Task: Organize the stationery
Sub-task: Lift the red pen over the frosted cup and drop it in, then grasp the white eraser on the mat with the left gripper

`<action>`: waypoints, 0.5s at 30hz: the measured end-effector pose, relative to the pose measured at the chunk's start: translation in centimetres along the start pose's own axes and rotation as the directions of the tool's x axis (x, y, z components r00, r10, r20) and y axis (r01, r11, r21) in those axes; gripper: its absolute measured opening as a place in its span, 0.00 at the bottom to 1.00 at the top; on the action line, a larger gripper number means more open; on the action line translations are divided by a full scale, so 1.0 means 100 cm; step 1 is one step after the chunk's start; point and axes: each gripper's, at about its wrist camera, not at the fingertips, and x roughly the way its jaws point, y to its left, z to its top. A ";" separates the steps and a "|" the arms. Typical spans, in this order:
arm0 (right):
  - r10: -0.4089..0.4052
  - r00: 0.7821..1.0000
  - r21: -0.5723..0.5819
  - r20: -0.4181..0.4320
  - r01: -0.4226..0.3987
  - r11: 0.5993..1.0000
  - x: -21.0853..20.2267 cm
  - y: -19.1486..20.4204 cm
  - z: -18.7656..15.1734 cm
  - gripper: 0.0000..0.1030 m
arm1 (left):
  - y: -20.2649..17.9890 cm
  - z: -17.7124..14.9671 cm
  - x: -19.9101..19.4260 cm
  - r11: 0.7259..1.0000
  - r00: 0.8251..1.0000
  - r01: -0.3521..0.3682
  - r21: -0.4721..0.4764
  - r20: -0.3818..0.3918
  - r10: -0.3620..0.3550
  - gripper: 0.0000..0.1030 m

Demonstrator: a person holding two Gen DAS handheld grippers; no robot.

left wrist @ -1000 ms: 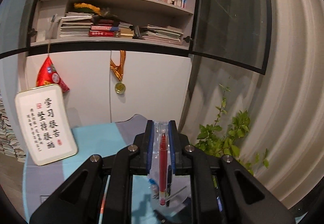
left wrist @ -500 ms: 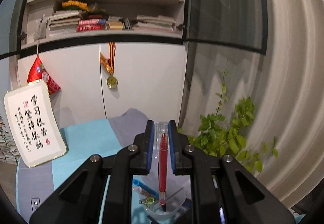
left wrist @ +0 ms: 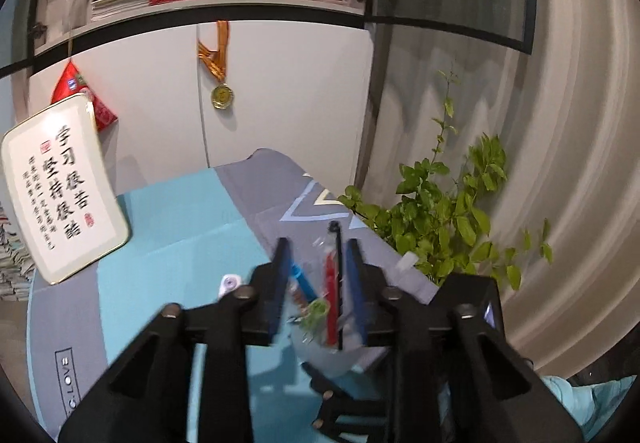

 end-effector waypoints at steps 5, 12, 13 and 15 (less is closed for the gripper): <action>-0.003 1.000 -0.002 0.001 0.003 1.000 0.000 0.001 -0.001 0.67 | 0.026 -0.012 -0.027 0.998 0.998 -0.068 -0.008 0.018 0.068 0.37; -0.009 1.000 -0.006 0.000 0.009 1.000 -0.001 0.004 -0.001 0.67 | 0.066 -0.062 -0.010 0.991 0.980 -0.133 0.003 -0.152 0.132 0.36; -0.010 1.000 -0.008 0.000 0.010 1.000 -0.001 0.005 -0.001 0.67 | 0.072 -0.071 0.000 0.992 0.971 -0.126 -0.014 -0.205 0.121 0.35; -0.014 1.000 -0.010 -0.001 0.014 1.000 -0.001 0.006 -0.001 0.67 | 0.078 -0.082 0.013 0.992 0.962 -0.123 -0.032 -0.251 0.111 0.35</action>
